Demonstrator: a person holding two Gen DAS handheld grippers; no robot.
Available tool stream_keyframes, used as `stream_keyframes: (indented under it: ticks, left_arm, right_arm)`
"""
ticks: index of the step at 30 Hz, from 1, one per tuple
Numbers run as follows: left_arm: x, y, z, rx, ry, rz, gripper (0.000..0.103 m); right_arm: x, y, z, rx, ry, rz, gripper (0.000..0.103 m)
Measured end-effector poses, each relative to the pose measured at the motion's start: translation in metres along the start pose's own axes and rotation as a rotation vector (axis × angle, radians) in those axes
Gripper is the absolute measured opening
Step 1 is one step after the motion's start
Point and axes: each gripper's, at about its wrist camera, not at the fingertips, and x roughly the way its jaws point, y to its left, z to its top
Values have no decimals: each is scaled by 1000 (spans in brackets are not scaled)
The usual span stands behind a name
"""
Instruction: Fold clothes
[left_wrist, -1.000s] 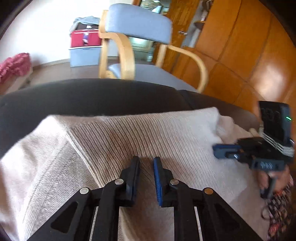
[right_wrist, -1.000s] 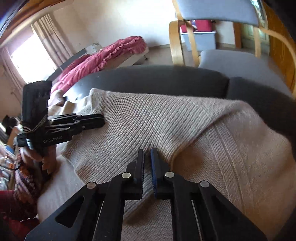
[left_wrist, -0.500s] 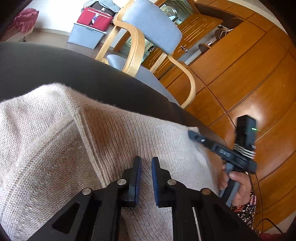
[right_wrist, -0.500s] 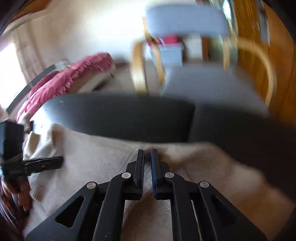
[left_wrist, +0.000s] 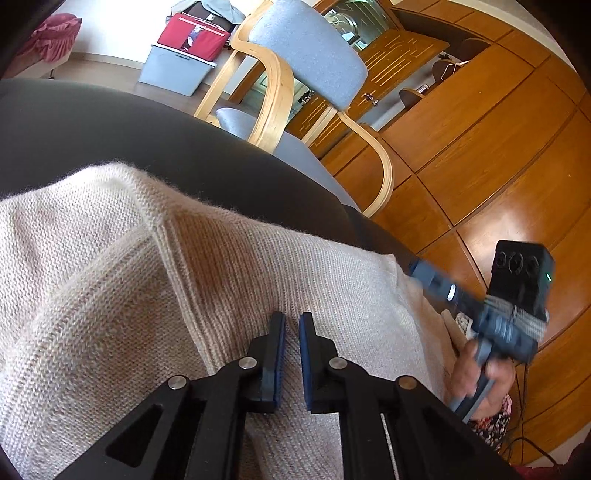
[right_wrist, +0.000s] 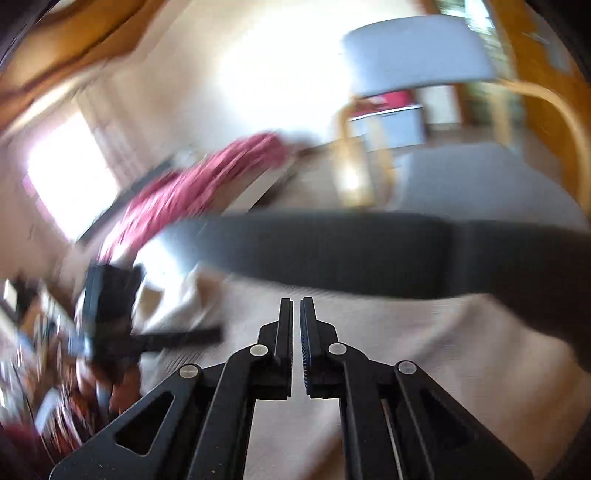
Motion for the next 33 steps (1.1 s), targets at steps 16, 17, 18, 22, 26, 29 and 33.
stream_keyframes:
  ticks: [16,17,18,22,26,29,33]
  left_arm:
    - [-25,24,33,-119,-207,305,3]
    - [-29,34,31,-161,-223,284,1]
    - [-34,45,30,-204,-239,263,1]
    - [-52,78,25,-351,-314,203,1]
    - [-57,93,25,-409,-346,193,1]
    - [-62,86,31,-389,-344,291,1]
    - [-82,40,31,-310,-363,410,9]
  right_arm:
    - [38,-11,-15,70,154,61,7]
    - [42,-10,-16,71,155,62,7]
    - [41,-10,-16,72,156,63,7]
    - [33,-11,-17,69,156,63,7]
    - [33,-12,-16,70,157,64,7]
    - [33,-12,-17,76,158,71,7]
    - [39,-11,-14,82,159,76,7]
